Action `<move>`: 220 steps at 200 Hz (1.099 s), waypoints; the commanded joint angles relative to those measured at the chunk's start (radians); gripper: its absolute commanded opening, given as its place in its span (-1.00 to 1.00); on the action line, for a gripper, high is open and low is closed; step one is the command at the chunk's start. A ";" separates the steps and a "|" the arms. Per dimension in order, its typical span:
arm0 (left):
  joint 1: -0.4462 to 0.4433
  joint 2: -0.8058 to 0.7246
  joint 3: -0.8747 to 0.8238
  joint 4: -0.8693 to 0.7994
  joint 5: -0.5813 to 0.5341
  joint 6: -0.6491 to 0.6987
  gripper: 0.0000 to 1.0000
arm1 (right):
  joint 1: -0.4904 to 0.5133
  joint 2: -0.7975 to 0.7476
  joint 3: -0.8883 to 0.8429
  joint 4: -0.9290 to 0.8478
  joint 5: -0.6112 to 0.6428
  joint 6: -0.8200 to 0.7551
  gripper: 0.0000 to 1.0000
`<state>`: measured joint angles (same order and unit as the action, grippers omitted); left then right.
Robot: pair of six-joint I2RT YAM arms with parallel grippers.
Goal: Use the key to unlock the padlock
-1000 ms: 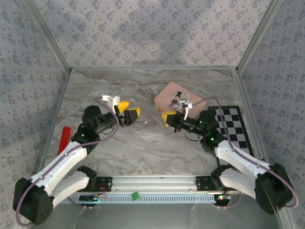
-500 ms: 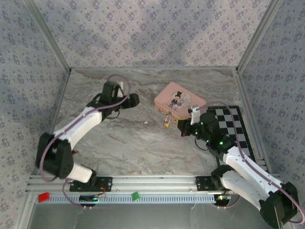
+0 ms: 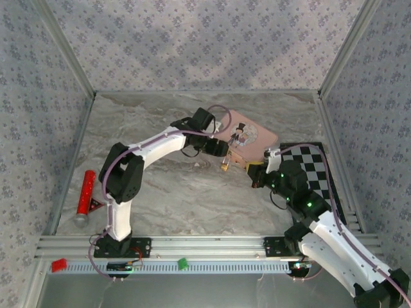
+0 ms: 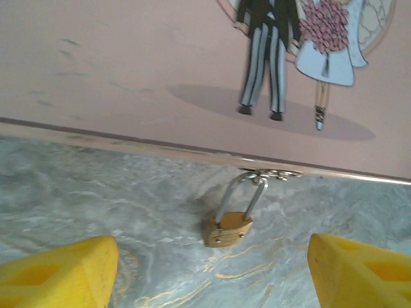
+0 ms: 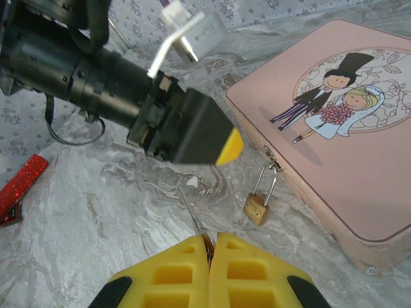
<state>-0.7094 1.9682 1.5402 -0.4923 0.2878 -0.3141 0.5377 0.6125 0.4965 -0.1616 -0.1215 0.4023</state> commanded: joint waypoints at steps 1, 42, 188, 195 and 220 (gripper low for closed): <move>-0.024 0.039 0.010 0.035 0.045 0.038 0.52 | -0.005 -0.008 -0.031 -0.026 0.034 0.000 -1.00; -0.042 0.107 -0.001 0.101 0.045 -0.008 0.31 | -0.007 -0.008 -0.052 -0.004 0.019 0.010 -1.00; -0.075 0.152 -0.109 0.349 0.034 -0.092 -0.57 | -0.018 0.007 -0.044 0.001 0.002 0.018 -1.00; -0.075 0.139 -0.128 0.370 0.027 -0.101 -0.64 | -0.019 0.012 -0.043 0.003 0.000 0.017 -1.00; -0.063 0.092 -0.206 0.457 0.005 -0.137 -0.77 | -0.019 0.030 -0.038 0.014 -0.008 0.016 -1.00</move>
<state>-0.7898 2.1208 1.4048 -0.0959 0.3492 -0.4049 0.5243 0.6323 0.4465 -0.1642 -0.1162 0.4068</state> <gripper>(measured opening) 0.144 0.048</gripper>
